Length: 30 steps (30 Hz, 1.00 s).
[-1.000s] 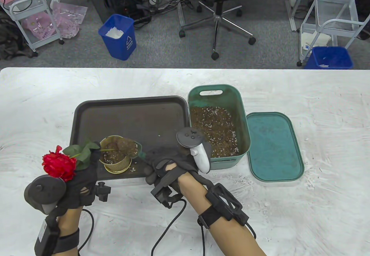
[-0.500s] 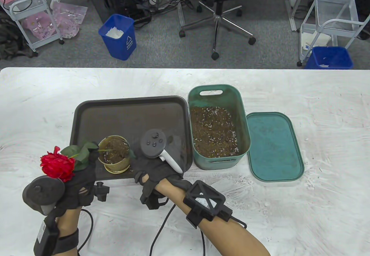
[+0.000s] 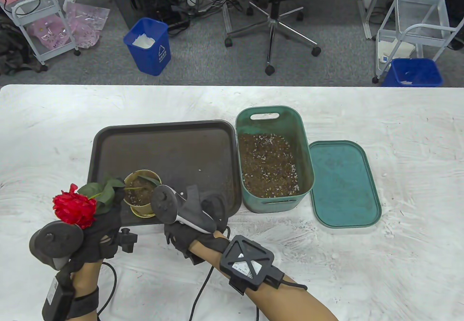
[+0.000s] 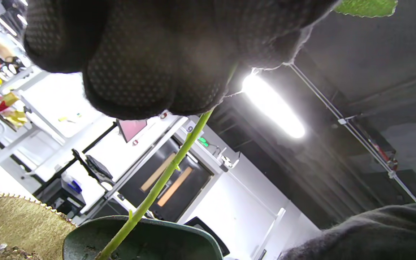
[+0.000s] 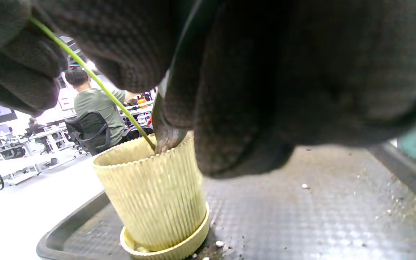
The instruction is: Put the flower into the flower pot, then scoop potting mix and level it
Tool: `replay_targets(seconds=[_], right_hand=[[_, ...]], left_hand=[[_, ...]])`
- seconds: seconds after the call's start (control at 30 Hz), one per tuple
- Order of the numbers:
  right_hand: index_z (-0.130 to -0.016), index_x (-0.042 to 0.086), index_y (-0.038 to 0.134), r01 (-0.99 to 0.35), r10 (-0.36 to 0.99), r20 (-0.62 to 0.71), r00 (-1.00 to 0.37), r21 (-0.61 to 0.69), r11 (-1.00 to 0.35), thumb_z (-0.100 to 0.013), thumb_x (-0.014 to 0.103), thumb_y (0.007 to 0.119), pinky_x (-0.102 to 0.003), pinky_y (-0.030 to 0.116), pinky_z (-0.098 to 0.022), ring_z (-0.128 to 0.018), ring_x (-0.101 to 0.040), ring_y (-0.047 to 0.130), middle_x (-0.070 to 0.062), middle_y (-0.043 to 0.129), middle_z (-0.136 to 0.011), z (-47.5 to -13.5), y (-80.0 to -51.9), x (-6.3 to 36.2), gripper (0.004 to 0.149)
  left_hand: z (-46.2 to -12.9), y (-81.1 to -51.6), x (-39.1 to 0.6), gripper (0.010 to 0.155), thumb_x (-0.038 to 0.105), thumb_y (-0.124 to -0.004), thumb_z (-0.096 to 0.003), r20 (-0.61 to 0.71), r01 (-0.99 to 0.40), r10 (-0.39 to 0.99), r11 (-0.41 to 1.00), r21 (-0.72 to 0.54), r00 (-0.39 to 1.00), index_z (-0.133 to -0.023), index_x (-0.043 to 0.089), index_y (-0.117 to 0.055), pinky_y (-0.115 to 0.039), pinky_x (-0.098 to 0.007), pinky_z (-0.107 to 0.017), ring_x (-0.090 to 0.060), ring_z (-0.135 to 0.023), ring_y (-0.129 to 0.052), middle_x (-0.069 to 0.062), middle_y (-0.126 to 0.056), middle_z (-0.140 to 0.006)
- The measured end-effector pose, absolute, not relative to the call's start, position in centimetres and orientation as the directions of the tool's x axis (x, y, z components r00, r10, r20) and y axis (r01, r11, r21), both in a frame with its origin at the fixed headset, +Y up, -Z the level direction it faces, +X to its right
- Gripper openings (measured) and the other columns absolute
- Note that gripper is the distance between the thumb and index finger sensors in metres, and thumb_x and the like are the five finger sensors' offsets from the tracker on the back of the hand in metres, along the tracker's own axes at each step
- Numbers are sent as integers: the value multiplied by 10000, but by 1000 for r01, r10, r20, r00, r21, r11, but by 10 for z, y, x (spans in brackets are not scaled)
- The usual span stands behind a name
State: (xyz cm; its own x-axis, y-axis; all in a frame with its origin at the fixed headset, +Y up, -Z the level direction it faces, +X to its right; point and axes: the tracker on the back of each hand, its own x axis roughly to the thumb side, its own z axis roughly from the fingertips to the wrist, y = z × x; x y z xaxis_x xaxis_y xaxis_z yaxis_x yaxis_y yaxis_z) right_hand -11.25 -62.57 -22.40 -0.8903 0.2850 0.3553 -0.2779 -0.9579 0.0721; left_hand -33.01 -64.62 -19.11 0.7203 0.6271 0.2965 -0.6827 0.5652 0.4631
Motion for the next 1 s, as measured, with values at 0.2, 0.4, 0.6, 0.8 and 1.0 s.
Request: replay_targets(seconds=[0.2, 0.4, 0.6, 0.8, 1.0], right_hand=[[-840, 32, 766, -258, 246, 378, -893, 20, -966, -374, 307, 848, -417, 968, -113, -246, -289, 1099, -126, 1020, -539, -220, -624, -112, 547], [-839, 36, 768, -271, 251, 367, -896, -2, -963, -373, 305, 845, -423, 966, -116, -246, -295, 1097, -128, 1021, -537, -217, -616, -108, 544], [-839, 39, 771, -266, 234, 347, -908, -45, -963, -373, 306, 844, -428, 964, -119, -250, -298, 1096, -128, 1021, -537, -218, -597, -94, 542], [-838, 41, 774, -275, 236, 270, -934, -117, -954, -374, 310, 841, -429, 963, -121, -250, -299, 1095, -128, 1022, -536, -227, -568, -58, 541], [-839, 45, 775, -301, 280, 133, -951, -179, -937, -376, 311, 838, -432, 960, -124, -252, -300, 1094, -129, 1021, -537, -239, -542, -5, 538]], left_hand=[[-191, -646, -330, 440, 389, -779, -380, 300, -683, 625, 567, 461, 721, -777, 235, -893, -871, -444, -438, -275, -435, -1055, -7, -990, -657], [-192, -647, -328, 440, 389, -779, -380, 306, -685, 623, 568, 455, 720, -776, 234, -894, -872, -444, -439, -277, -436, -1054, -7, -991, -656], [-191, -647, -327, 440, 388, -780, -380, 308, -684, 619, 571, 454, 722, -775, 234, -895, -872, -445, -436, -277, -435, -1055, -9, -991, -656], [-191, -647, -327, 440, 389, -780, -379, 305, -688, 627, 566, 454, 717, -775, 233, -895, -872, -444, -438, -276, -435, -1055, -6, -991, -656], [-191, -647, -326, 440, 389, -779, -380, 308, -691, 628, 565, 451, 714, -775, 235, -894, -872, -444, -438, -276, -435, -1055, -6, -990, -656]])
